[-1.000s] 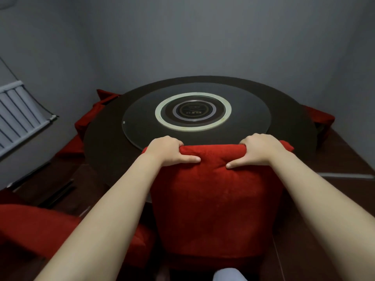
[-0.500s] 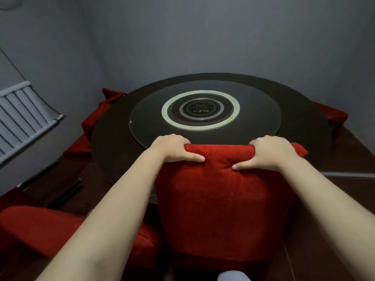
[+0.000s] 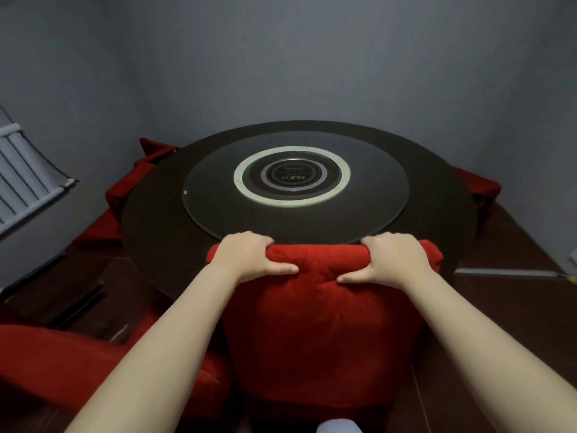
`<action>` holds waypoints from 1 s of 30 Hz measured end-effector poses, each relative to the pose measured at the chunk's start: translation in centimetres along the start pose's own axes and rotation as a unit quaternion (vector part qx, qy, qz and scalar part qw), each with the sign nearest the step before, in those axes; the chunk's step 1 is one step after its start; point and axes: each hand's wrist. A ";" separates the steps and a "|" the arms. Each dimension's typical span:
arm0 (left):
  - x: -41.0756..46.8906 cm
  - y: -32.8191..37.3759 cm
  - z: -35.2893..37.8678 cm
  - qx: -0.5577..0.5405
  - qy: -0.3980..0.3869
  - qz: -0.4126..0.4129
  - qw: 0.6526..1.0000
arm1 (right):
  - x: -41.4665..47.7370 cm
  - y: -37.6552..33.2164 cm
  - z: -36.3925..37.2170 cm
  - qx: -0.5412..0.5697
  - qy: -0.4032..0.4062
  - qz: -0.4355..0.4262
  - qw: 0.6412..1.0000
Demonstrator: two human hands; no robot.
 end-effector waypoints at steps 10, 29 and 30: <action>-2.5 -0.5 1.0 -0.015 -0.041 0.010 0.999 | -2.6 -2.2 0.4 0.000 -0.011 0.008 1.000; -3.9 -3.7 2.8 -0.055 0.030 0.040 0.997 | -3.8 -6.1 1.5 -0.035 0.035 0.016 0.999; -4.0 -3.7 2.6 -0.058 0.028 0.042 0.997 | -3.8 -6.3 1.4 -0.037 0.038 0.019 0.998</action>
Point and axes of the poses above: each hand's wrist, its own x-axis towards the middle knuckle, its own z-axis out of the palm, y = z × x, and after that the axes turned 4 degrees about -y, right-handed
